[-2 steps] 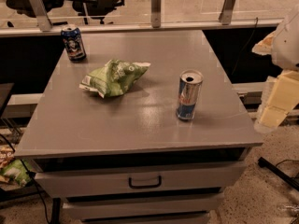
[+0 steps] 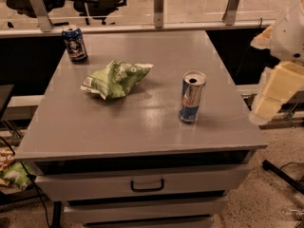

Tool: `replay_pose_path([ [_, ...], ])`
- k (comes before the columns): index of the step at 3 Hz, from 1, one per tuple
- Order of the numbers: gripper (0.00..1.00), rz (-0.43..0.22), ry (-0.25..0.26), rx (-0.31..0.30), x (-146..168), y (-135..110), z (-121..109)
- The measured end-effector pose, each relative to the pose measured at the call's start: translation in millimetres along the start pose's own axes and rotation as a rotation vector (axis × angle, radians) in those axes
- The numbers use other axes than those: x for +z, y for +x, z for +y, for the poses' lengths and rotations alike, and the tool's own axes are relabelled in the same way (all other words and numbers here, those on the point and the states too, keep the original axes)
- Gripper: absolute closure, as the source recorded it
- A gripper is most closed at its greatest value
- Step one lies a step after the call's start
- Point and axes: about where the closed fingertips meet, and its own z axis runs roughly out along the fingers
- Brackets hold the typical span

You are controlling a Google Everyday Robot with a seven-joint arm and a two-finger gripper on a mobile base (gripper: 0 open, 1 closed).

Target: Move green jalapeno chip bag near redbull can

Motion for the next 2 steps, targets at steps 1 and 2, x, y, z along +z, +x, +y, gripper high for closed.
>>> replay_pose_path([
  [1, 0.00, -0.089, 0.001, 0.019, 1.4, -34.2, -21.5],
  [2, 0.00, -0.137, -0.006, 0.040, 12.1, -69.9, -44.1],
])
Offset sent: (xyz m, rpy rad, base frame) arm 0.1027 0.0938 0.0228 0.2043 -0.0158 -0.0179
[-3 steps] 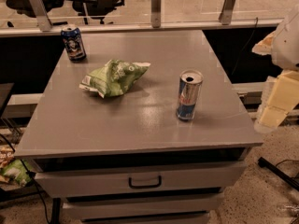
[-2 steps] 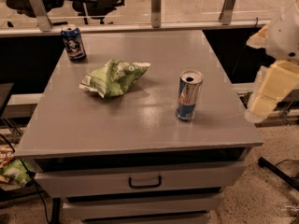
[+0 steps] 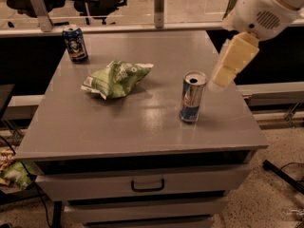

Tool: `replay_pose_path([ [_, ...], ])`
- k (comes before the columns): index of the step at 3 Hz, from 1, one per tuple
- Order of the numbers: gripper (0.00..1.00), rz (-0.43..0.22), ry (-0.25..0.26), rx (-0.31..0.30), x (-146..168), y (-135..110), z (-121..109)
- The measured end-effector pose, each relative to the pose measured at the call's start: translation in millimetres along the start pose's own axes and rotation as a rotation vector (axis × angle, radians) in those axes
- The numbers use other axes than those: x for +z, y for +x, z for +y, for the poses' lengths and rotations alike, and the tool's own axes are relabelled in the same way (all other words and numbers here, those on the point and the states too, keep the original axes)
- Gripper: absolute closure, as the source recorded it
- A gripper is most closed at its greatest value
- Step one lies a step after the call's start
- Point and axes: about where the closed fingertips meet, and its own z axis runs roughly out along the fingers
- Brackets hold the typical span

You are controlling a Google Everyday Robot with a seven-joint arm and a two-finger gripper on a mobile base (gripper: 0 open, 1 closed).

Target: Move green jalapeno chip bag near redbull can

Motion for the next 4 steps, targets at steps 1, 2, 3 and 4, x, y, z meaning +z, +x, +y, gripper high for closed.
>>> replay_pose_path([
  [1, 0.00, -0.002, -0.015, 0.022, 33.4, -34.9, -16.9],
  [2, 0.00, 0.006, -0.023, 0.036, 72.0, -67.6, -35.9],
  [3, 0.00, 0.029, -0.030, 0.050, 107.2, -90.5, -53.6],
  [4, 0.00, 0.059, -0.042, 0.058, 140.5, -110.7, -62.8],
])
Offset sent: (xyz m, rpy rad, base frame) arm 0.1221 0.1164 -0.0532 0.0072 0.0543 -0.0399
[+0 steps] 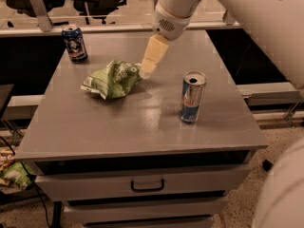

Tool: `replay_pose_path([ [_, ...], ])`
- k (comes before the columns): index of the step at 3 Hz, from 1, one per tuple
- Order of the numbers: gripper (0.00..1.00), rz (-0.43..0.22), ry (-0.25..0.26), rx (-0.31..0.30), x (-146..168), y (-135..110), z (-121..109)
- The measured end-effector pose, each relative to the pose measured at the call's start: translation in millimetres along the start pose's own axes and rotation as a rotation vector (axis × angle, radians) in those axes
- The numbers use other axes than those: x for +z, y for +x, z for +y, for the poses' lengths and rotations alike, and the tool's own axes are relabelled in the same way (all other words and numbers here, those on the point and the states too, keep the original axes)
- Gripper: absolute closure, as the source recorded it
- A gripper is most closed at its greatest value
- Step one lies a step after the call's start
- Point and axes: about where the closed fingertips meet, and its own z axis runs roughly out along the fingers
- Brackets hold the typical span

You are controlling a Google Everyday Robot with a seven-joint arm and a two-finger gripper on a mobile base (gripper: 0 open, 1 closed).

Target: Move green jalapeno chip bag near redbull can

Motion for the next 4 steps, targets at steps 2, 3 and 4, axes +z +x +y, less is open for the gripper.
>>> replay_pose_path([
  [2, 0.00, 0.062, -0.035, -0.029, 50.4, -36.3, 6.8],
  [3, 0.00, 0.097, -0.052, -0.048, 77.1, -49.7, 11.1],
  [4, 0.18, 0.119, -0.065, -0.066, 89.4, -54.4, 12.7],
])
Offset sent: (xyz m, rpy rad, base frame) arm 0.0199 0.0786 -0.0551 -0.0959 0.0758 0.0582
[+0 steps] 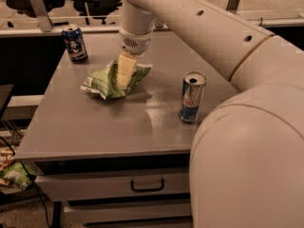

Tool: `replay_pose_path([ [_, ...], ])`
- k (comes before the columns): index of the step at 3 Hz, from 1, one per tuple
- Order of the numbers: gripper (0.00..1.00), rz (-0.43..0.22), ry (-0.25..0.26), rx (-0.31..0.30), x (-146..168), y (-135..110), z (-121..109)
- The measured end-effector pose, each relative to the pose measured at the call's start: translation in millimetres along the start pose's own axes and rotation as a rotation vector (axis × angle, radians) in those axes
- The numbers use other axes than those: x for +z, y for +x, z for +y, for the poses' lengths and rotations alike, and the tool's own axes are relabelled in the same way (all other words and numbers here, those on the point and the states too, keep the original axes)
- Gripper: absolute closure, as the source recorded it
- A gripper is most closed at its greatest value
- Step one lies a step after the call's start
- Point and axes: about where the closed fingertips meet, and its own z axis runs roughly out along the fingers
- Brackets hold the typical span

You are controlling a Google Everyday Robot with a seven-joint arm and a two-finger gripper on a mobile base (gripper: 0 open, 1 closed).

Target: Move green jalapeno chip bag near redbull can

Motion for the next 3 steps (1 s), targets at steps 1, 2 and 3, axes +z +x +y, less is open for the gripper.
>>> replay_pose_path([
  [1, 0.43, 0.005, -0.015, -0.006, 4.5, -0.6, 2.5],
  [2, 0.65, 0.003, -0.020, -0.009, 1.4, 2.8, 4.9],
  [3, 0.96, 0.000, -0.004, -0.012, -19.1, 19.6, 9.7],
])
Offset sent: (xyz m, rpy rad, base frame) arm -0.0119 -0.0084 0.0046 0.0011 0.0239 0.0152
